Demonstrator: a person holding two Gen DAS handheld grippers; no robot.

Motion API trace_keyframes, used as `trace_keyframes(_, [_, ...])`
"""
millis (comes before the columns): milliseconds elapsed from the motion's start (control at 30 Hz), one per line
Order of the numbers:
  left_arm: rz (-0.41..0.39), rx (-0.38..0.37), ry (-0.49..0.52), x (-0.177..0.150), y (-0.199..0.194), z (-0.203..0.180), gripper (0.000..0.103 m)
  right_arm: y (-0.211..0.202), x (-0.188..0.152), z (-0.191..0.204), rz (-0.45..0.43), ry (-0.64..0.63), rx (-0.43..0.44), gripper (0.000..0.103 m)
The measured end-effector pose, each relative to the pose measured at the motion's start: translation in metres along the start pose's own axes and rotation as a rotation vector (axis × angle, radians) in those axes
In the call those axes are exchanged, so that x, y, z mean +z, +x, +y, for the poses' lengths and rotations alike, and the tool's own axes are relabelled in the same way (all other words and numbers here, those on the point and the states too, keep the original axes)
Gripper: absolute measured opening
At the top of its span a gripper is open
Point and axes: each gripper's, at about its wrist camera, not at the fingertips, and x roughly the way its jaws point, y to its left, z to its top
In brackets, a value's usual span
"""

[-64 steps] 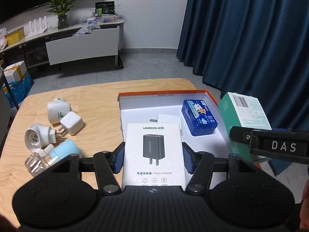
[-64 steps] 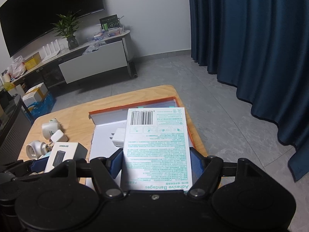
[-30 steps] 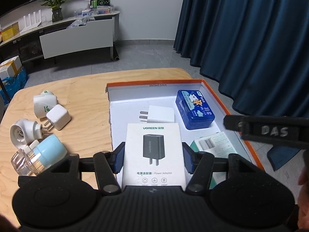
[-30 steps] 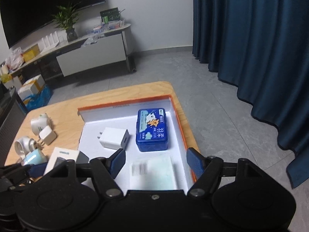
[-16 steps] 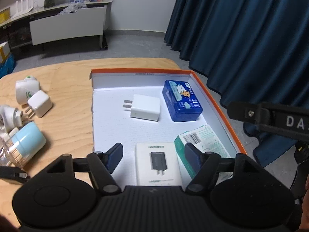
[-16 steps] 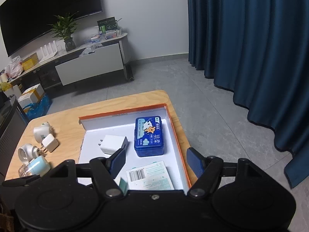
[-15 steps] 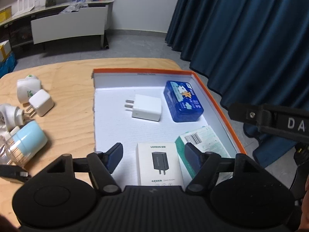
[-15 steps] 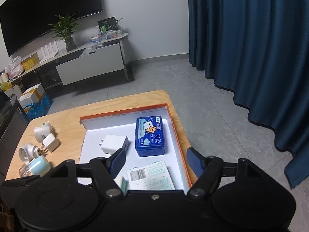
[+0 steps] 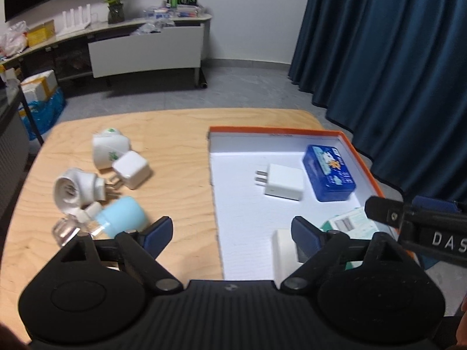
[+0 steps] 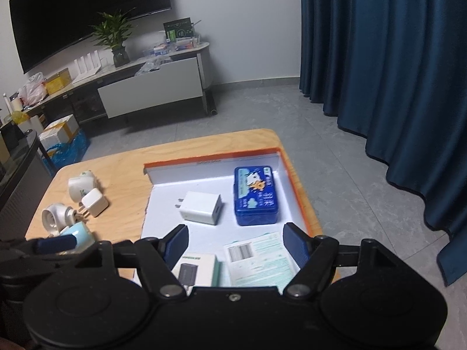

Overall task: Organize rigid objects
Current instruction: 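Move left tool toward glass diffuser bottle while right tool approaches light-blue toothpick jar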

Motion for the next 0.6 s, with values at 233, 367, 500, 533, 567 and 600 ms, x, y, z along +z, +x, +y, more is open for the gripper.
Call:
trace_keyframes(233, [-0.017,0.022,-0.027,0.001,-0.007,0.015,0.093,0.0,-0.002,0.016,0.013,-0.025,0.023,0.086])
trace_keyframes(367, [-0.024,0.036,-0.039,0.002,-0.011,0.022,0.093,0.001,-0.001,0.026,0.014,-0.04,0.037,0.086])
trace_keyframes(500, [-0.026,0.048,-0.054,0.001,-0.015,0.033,0.094,0.002,-0.002,0.036,0.017,-0.06,0.048,0.086])
trace_keyframes(533, [-0.028,0.052,-0.055,0.001,-0.015,0.035,0.094,0.002,-0.002,0.039,0.019,-0.065,0.054,0.086])
trace_keyframes(567, [-0.028,0.058,-0.058,0.001,-0.016,0.037,0.094,0.002,-0.002,0.042,0.019,-0.07,0.058,0.086])
trace_keyframes(600, [-0.026,0.062,-0.06,0.001,-0.016,0.04,0.094,0.002,-0.002,0.045,0.019,-0.074,0.06,0.086])
